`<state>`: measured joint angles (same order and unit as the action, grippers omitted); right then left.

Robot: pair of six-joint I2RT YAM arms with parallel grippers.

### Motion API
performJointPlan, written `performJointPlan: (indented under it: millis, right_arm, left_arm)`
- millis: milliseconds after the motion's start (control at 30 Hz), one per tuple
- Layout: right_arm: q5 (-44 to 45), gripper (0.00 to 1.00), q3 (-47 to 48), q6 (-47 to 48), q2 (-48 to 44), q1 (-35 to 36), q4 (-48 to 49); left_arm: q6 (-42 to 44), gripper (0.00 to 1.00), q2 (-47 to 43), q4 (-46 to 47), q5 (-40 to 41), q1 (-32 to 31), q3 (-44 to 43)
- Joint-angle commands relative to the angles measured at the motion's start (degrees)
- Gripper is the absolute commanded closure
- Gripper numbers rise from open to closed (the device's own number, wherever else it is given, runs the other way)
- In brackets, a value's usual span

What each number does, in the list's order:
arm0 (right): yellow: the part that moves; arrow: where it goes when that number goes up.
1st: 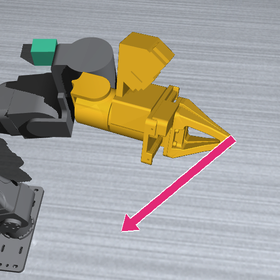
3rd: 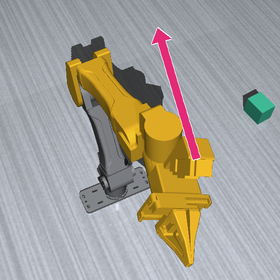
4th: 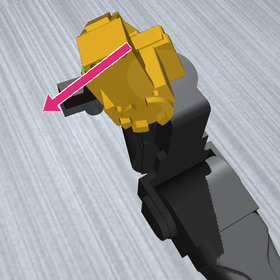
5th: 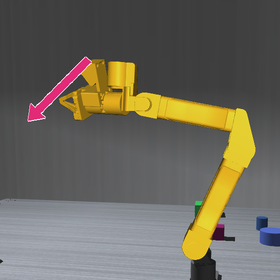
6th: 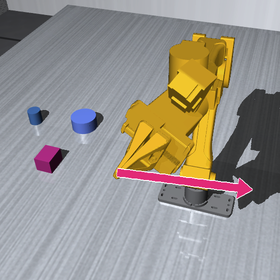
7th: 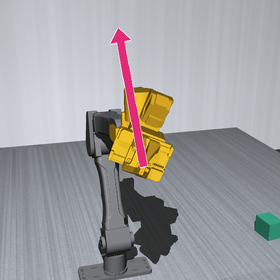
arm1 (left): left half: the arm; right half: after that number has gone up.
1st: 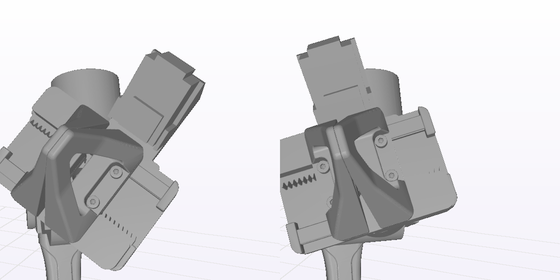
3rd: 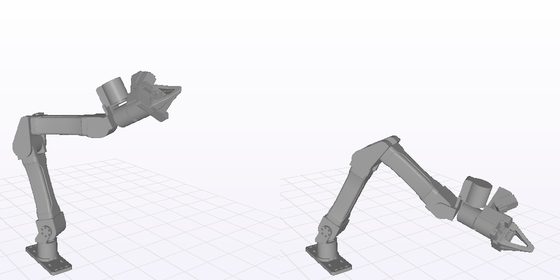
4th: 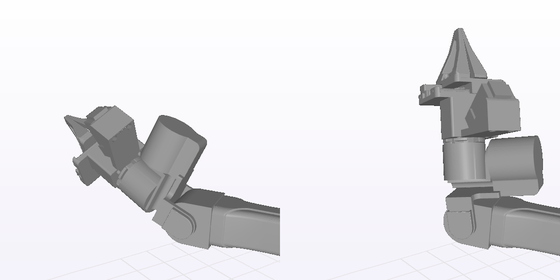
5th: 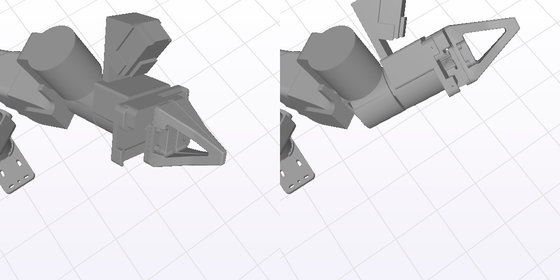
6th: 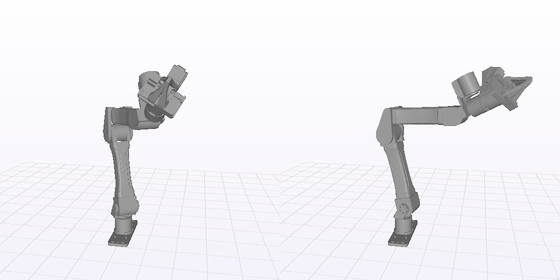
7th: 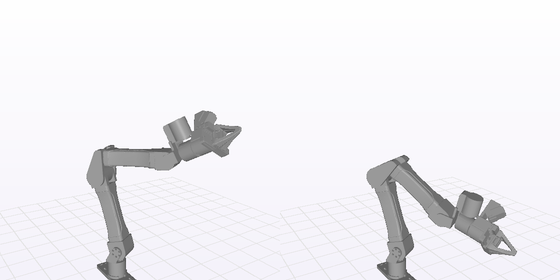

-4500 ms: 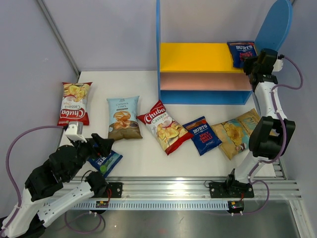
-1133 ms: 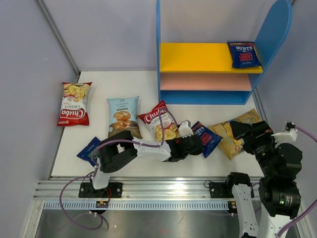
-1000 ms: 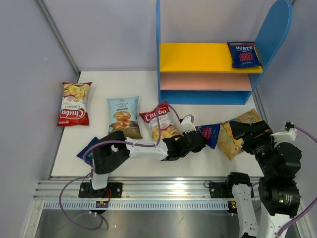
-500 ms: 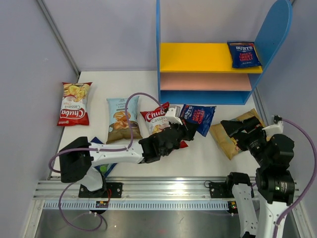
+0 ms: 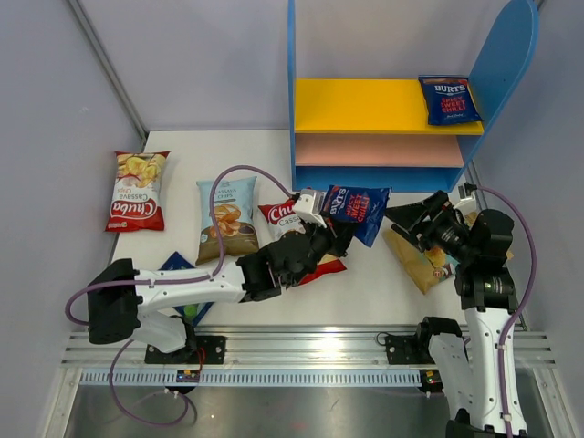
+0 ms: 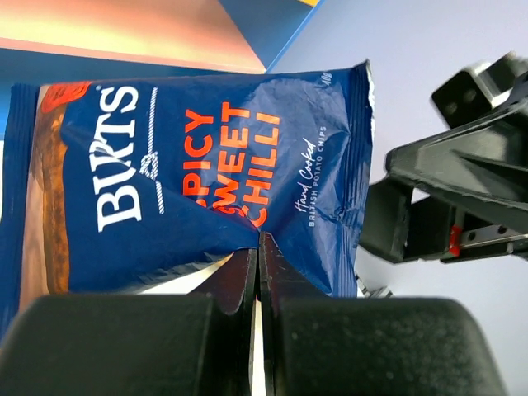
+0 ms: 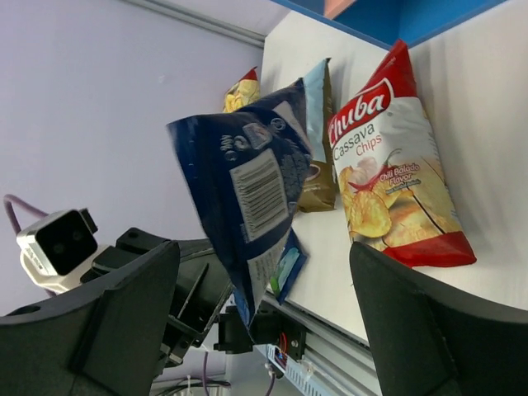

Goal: Place and organize the chips bags onto the shelf

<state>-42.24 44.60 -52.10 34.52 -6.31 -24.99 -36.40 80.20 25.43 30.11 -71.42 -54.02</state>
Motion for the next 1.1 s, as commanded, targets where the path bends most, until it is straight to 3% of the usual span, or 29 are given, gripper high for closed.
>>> performJointPlan:
  millis: [0,200,367,433,467,533,667,700,867,933,1067]
  right_arm:
    - [-4.3,0.09,0.8,2.6,-0.1,0.6,6.8]
    - [-3.5,0.12,0.7,4.8,2.8,3.2,7.0]
    - [0.4,0.23,0.5,6.0,6.1,8.9,7.1]
    - [2.4,0.31,0.3,5.5,6.6,10.3,8.0]
    - [2.9,0.43,0.1,5.2,6.6,10.7,8.4]
    - [5.5,0.56,0.0,4.5,5.7,10.9,7.9]
    - [10.7,0.71,0.0,4.5,3.2,10.9,7.1]
    - [10.9,0.77,-0.1,4.4,3.0,10.9,7.8]
    - [9.5,0.85,-2.8,3.1,2.6,10.9,14.8]
    - [10.3,0.85,-2.9,3.8,2.5,10.9,16.7]
    - [11.3,0.84,-0.8,5.6,4.4,10.9,18.9]
  left_arm:
    - [1.4,1.00,-0.7,-2.3,-0.8,-0.7,-4.2]
    - [1.9,1.00,0.3,-4.9,-2.7,-2.0,-7.4]
    - [3.4,1.00,1.5,-7.4,-5.3,-2.8,-10.4]
    - [4.3,1.00,1.8,-8.0,-6.5,-3.2,-11.2]
    - [4.5,1.00,2.0,-8.4,-6.5,-3.3,-11.5]
    - [4.6,1.00,2.2,-9.4,-6.0,-3.3,-11.5]
    - [4.7,1.00,0.7,-9.9,-6.1,-3.3,-9.2]
    - [4.5,0.97,0.5,-10.0,-6.0,-3.3,-8.7]
    - [3.8,0.38,-2.7,-12.2,-5.2,-3.3,-5.2]
    - [2.6,0.28,-5.7,-15.6,-2.7,-3.3,-4.2]
    - [-2.9,0.08,-11.6,-34.4,6.2,-2.9,-3.7]
